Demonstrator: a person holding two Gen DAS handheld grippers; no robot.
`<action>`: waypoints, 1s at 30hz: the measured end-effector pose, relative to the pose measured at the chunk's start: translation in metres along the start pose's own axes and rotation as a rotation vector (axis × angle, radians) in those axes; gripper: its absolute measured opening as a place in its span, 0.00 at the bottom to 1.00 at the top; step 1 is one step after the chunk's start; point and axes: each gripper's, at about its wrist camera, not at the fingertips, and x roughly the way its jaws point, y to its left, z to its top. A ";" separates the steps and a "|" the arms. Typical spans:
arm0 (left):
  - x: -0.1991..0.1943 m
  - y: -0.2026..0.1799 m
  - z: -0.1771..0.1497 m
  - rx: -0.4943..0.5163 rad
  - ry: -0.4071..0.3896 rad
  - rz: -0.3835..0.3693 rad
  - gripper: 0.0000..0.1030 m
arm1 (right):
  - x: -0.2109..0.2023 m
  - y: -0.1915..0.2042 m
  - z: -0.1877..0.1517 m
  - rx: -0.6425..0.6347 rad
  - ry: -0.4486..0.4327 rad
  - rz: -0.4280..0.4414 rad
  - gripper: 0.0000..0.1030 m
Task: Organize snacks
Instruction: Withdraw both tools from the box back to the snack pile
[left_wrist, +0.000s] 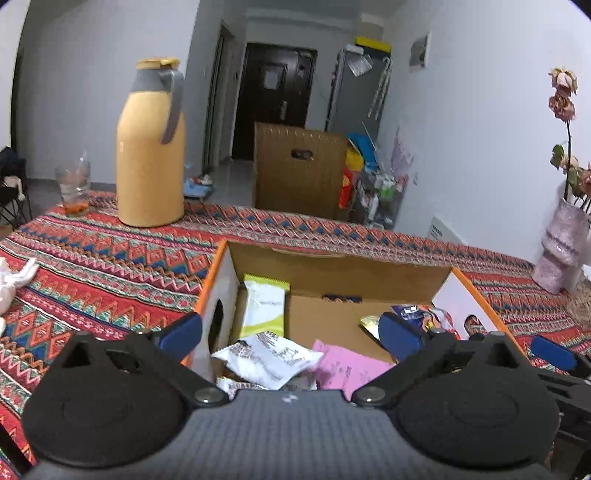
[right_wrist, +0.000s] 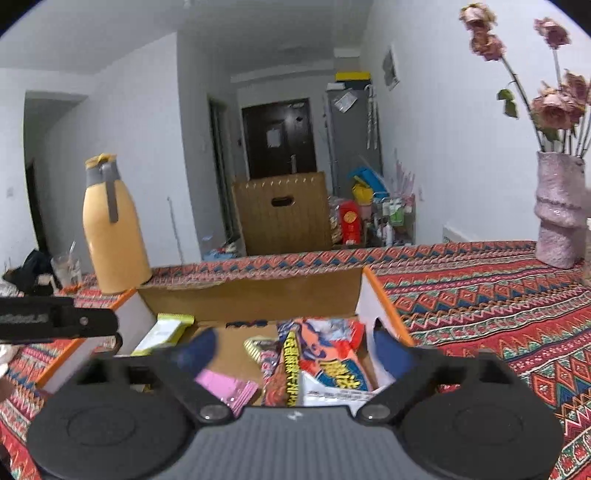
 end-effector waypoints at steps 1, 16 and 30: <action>-0.001 0.000 0.000 -0.002 -0.001 -0.005 1.00 | -0.001 -0.001 0.001 0.008 -0.003 0.002 1.00; -0.004 0.001 0.000 -0.007 -0.006 0.007 1.00 | -0.008 0.000 0.001 0.016 -0.022 -0.001 1.00; -0.034 -0.003 0.009 -0.018 -0.050 -0.004 1.00 | -0.028 0.001 0.010 0.042 -0.068 0.035 1.00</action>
